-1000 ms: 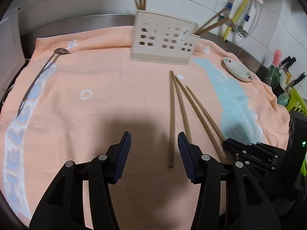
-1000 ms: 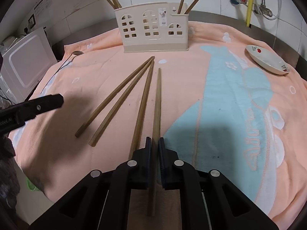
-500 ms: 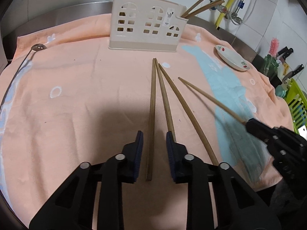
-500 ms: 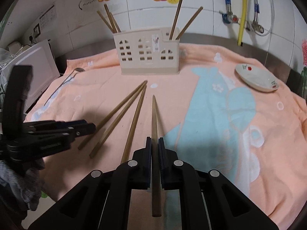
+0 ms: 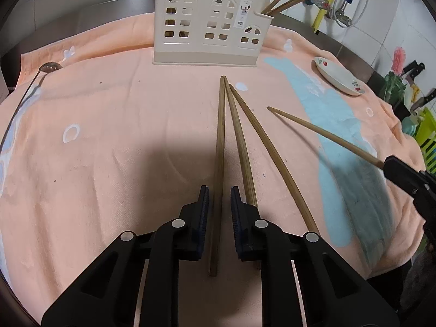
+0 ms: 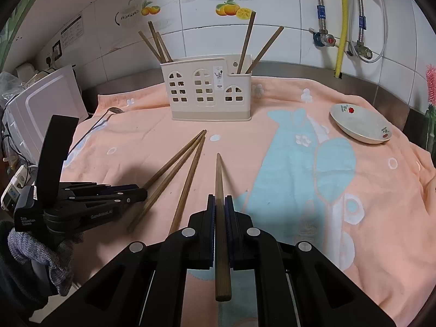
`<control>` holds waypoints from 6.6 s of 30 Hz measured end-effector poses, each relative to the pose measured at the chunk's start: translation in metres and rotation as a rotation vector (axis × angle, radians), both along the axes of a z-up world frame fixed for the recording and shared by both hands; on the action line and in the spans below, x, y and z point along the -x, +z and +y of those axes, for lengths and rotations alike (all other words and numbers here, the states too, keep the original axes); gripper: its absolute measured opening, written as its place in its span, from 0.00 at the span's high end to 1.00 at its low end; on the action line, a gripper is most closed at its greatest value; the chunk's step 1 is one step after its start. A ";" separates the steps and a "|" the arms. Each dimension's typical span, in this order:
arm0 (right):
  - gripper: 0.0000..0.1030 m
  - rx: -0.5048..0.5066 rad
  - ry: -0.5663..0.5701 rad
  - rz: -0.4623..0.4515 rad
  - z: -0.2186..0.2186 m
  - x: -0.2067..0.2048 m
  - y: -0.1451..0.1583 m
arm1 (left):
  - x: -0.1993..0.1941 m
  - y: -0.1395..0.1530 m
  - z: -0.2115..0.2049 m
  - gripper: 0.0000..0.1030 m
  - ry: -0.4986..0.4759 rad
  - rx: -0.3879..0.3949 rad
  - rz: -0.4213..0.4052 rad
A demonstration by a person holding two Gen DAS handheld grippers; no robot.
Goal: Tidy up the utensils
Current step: 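Close the left tool on a chopstick while the right tool grasps another, then lift the left tool's chopstick over the holder while the right tool carries its chopstick there, then lower both chopsticks into the white holder and open both tools, then move both open tools back down to the last chopsticks on the towel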
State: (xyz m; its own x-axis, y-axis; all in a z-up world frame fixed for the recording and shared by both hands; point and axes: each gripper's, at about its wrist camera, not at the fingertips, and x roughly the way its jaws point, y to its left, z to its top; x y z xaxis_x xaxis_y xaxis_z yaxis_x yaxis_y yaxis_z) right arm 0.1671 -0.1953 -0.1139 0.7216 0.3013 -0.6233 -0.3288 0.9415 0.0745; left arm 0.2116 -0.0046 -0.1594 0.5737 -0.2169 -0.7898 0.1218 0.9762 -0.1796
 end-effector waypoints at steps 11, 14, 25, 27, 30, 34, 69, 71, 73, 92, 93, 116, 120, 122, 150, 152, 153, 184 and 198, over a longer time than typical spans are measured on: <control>0.93 0.005 0.016 -0.028 0.002 -0.002 0.012 | 0.002 0.009 -0.002 0.95 -0.008 -0.017 0.006; 0.93 0.000 0.017 -0.029 0.001 -0.004 0.014 | 0.006 0.020 0.000 0.95 -0.013 0.002 -0.008; 0.93 -0.023 0.022 -0.050 0.005 -0.013 0.023 | 0.019 0.067 0.007 0.95 -0.015 0.041 -0.125; 0.93 -0.021 0.025 -0.054 0.006 -0.016 0.025 | 0.019 0.074 0.008 0.95 -0.020 0.041 -0.143; 0.93 -0.028 0.027 -0.057 0.006 -0.021 0.029 | 0.020 0.084 0.010 0.95 -0.021 0.036 -0.174; 0.93 -0.035 0.034 -0.060 0.009 -0.029 0.034 | 0.017 0.097 0.011 0.95 -0.030 0.028 -0.206; 0.93 0.037 0.132 -0.201 0.019 -0.134 0.207 | -0.054 0.271 0.016 0.95 -0.059 -0.089 -0.492; 0.93 0.043 0.121 -0.203 0.018 -0.141 0.209 | -0.063 0.281 0.017 0.95 -0.046 -0.092 -0.509; 0.93 0.042 0.114 -0.193 0.018 -0.151 0.210 | -0.075 0.291 0.019 0.95 -0.026 -0.099 -0.527; 0.93 0.084 0.110 -0.075 0.029 -0.207 0.165 | -0.160 0.231 0.060 0.95 0.115 0.003 -0.377; 0.93 0.087 0.110 -0.072 0.030 -0.209 0.163 | -0.162 0.228 0.061 0.95 0.116 -0.001 -0.369; 0.92 0.054 0.103 -0.027 0.031 -0.228 0.147 | -0.173 0.213 0.061 0.92 0.123 -0.025 -0.322; 0.85 0.047 0.099 -0.046 0.029 -0.223 0.153 | -0.168 0.217 0.061 0.88 0.122 -0.026 -0.333; 0.83 0.043 0.097 -0.060 0.028 -0.219 0.157 | -0.164 0.219 0.060 0.83 0.119 -0.027 -0.339; 0.53 0.010 0.090 -0.177 0.005 -0.102 0.167 | -0.045 0.224 0.061 0.26 0.136 -0.042 -0.422; 0.52 0.020 0.088 -0.182 0.006 -0.091 0.159 | -0.037 0.218 0.064 0.25 0.136 -0.023 -0.415; 0.52 0.024 0.091 -0.178 0.008 -0.086 0.154 | -0.031 0.214 0.066 0.25 0.140 -0.019 -0.412; 0.61 0.025 0.072 0.073 0.051 -0.015 -0.019 | 0.057 0.115 0.098 0.13 0.256 -0.079 -0.318; 0.80 0.006 0.040 0.128 0.065 -0.029 -0.042 | 0.058 0.096 0.109 0.13 0.272 -0.058 -0.270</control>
